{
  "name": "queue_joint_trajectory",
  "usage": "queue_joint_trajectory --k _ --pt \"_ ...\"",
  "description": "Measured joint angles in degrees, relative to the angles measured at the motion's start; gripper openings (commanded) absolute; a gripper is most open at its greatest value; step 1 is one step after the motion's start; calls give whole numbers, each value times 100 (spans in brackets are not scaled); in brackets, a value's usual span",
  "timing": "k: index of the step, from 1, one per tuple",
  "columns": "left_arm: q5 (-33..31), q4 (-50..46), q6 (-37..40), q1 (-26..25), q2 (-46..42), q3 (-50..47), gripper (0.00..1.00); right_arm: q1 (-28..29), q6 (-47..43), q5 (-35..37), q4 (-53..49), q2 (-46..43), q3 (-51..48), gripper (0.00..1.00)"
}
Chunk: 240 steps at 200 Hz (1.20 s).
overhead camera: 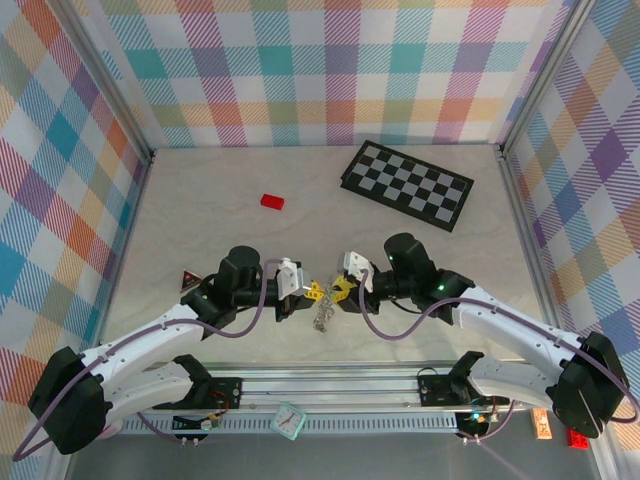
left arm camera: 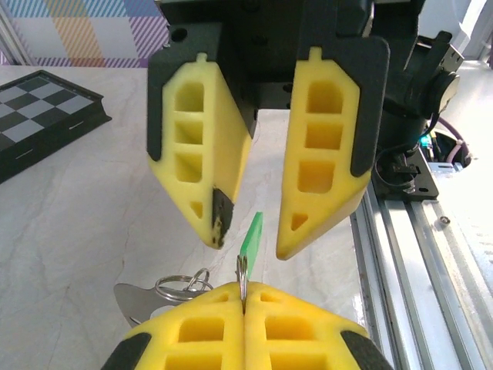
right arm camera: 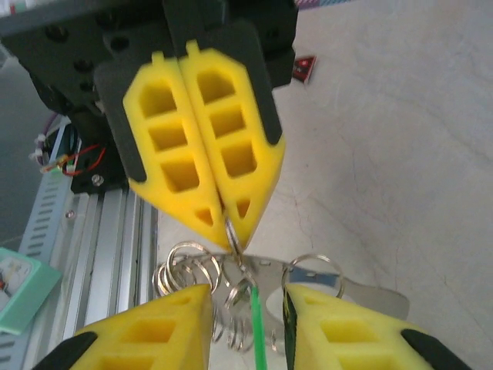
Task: Put the keys on the keyring
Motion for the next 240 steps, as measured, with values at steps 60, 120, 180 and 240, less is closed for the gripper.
queue_joint_trajectory --k 60,120,180,240 --pt "107 297 -188 0 0 -140 0 0 308 -205 632 111 -199 29" --pt "131 411 -214 2 2 -146 0 0 356 -321 846 284 -258 13" --pt "72 114 -50 9 2 -50 20 -4 133 -372 542 297 -188 0" --pt "-70 -1189 710 9 452 970 18 33 -918 -81 -1161 612 933 0"
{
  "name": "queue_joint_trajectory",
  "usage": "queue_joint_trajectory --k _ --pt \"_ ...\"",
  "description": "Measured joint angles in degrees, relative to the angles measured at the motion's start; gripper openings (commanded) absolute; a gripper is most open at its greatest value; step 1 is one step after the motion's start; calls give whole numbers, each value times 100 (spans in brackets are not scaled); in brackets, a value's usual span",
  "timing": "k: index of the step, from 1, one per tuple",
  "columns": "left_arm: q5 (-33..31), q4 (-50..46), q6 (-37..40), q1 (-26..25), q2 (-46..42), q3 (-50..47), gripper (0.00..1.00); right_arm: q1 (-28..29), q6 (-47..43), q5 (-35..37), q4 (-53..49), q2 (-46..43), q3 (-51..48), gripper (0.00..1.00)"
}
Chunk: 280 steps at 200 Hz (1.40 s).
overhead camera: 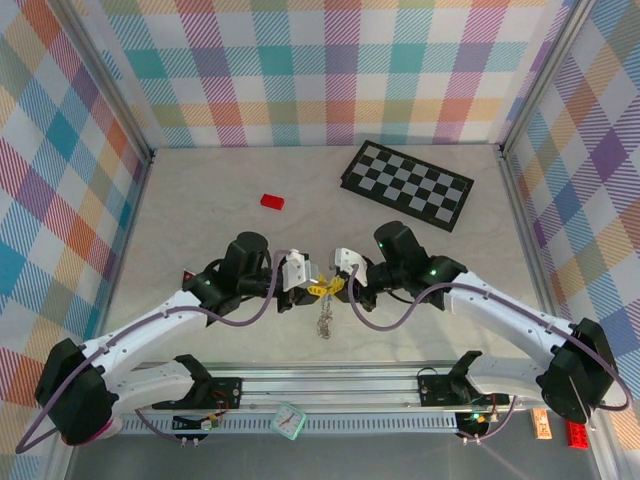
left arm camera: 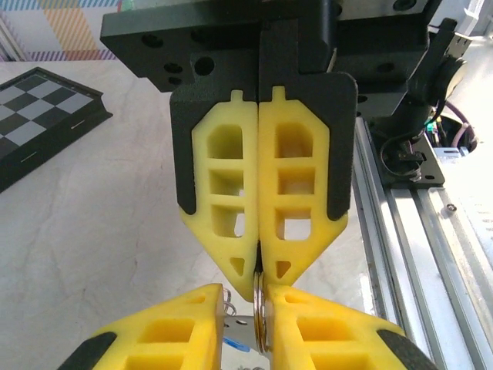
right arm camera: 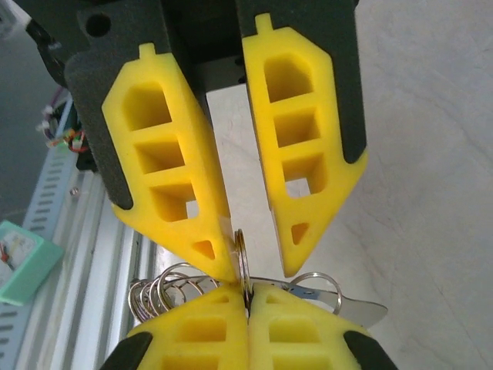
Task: Put the keys on the keyring
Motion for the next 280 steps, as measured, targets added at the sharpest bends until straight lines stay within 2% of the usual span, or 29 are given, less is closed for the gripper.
queue_joint_trajectory --k 24,50,75,91,111,140,177,215,255,280 --pt "4 -208 125 -4 85 61 13 85 -315 190 -503 179 297 0" --pt "28 -337 197 -7 85 63 0 133 -459 256 -719 234 435 0" --pt "52 -378 219 -11 72 63 0 136 -444 264 -723 227 431 0" --pt "63 -380 212 -11 35 61 0 136 -343 249 -564 136 315 16" --pt "44 -256 140 -11 -72 -66 0 116 -116 181 -238 -98 61 26" --pt "63 293 -146 -11 -273 -492 0 31 177 162 219 -437 -387 27" --pt "66 750 -431 -11 -350 -741 0 0 452 164 527 -455 -726 28" --pt "66 903 -501 -11 -352 -774 0 0 560 162 741 -411 -739 22" --pt "68 942 -562 -11 -356 -778 0 0 577 166 761 -251 -737 5" --pt "149 1047 -601 -11 -361 -833 0 0 566 160 750 -138 -737 0"
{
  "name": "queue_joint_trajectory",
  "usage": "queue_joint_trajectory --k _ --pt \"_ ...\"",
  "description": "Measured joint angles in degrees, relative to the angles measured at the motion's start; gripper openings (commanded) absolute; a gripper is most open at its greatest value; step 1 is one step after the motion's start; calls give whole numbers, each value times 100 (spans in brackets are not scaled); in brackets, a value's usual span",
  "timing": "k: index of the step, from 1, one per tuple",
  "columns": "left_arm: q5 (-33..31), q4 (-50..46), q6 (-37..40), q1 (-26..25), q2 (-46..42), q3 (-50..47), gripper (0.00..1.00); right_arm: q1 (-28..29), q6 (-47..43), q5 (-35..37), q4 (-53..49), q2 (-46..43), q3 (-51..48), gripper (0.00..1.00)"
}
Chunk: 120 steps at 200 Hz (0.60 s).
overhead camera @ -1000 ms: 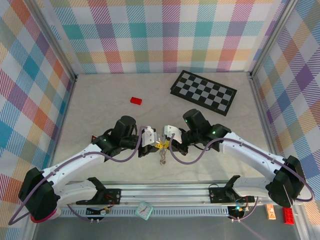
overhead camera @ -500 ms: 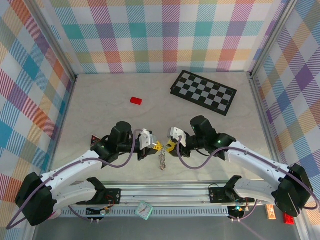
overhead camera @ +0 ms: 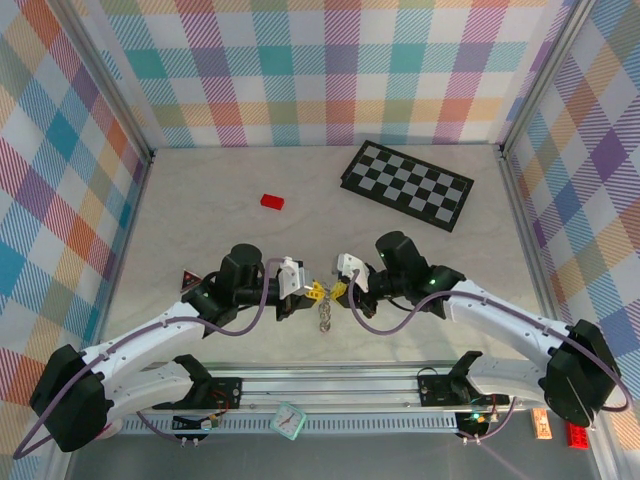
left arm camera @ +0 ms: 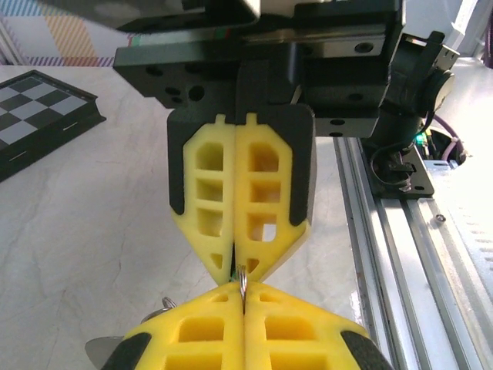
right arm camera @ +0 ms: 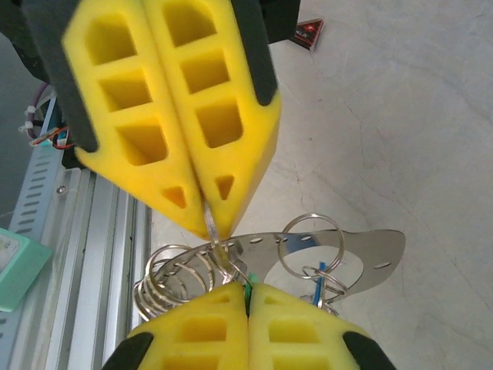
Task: Put the keys on the keyring
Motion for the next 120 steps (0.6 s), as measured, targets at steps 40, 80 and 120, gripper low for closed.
queue_joint_trajectory --k 40,80,120 --pt "50 48 -22 0 0 -28 0 0 44 -118 125 160 2 6" --pt "63 111 -22 0 -66 -70 0 0 101 20 177 -164 -87 30" --pt "63 186 -22 0 -92 -90 0 0 107 2 234 -310 -271 30"
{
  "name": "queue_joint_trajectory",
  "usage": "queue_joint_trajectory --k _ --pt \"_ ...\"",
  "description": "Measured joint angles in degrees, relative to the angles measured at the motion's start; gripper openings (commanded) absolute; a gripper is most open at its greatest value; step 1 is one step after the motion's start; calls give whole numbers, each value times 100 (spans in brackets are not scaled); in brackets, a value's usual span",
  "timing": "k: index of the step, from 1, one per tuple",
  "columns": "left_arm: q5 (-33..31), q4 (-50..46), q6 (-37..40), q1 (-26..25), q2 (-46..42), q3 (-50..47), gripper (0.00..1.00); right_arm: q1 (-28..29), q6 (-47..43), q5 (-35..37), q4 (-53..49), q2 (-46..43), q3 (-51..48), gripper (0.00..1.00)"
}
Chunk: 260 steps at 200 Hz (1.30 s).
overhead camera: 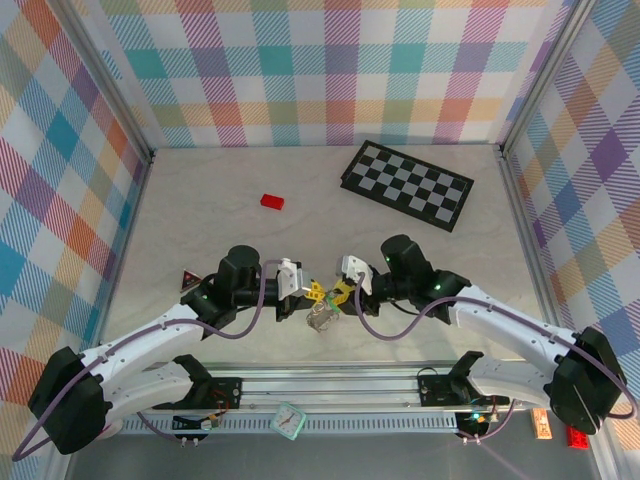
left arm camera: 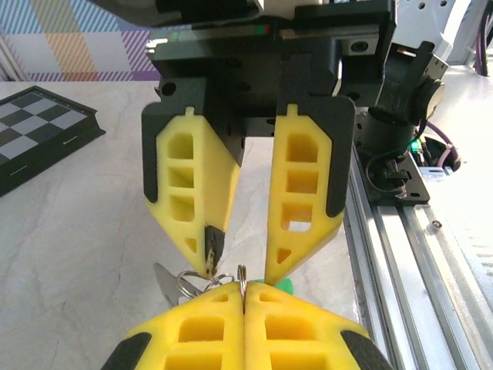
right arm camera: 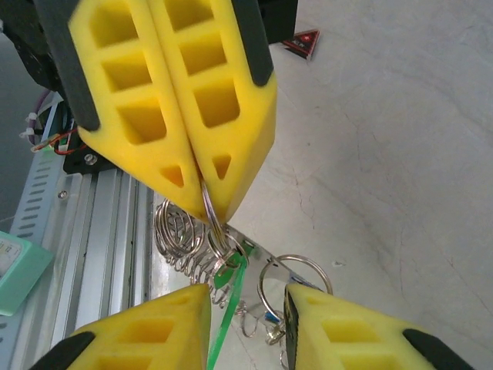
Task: Put the keys on the keyring
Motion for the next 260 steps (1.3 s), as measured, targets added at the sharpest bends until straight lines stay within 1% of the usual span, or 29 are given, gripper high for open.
queue_joint_trajectory --k 48,77,88,108,137,177,190,216,233,240,256,260 --pt "0 4 -4 0 0 -2 0 0 153 -186 216 184 -76 29" --pt "-15 4 -70 0 0 -2 0 2 284 -260 369 337 -105 23" --pt "-22 9 -101 0 0 -2 0 7 308 -264 439 398 -105 17" --pt "-90 -2 -129 0 0 -2 0 7 348 -225 509 457 -105 0" --pt "-256 -129 -146 0 -24 0 0 7 380 33 485 380 -103 0" --pt "-369 -431 -151 0 -94 70 0 7 374 289 208 -81 4 0" --pt "-413 -457 -153 0 -136 74 11 26 358 302 109 -162 118 0" --pt "-487 -479 -186 0 -184 76 37 55 317 328 -68 -256 256 0" --pt "-568 -492 -232 0 -203 76 51 68 293 404 -166 -275 310 0" --pt "-627 -492 -247 0 -247 74 61 83 295 455 -212 -275 341 0" --pt "-863 -472 -426 0 -448 68 69 127 299 570 -339 -267 457 0" --pt "-975 -459 -470 0 -535 61 73 144 299 599 -369 -256 509 0"
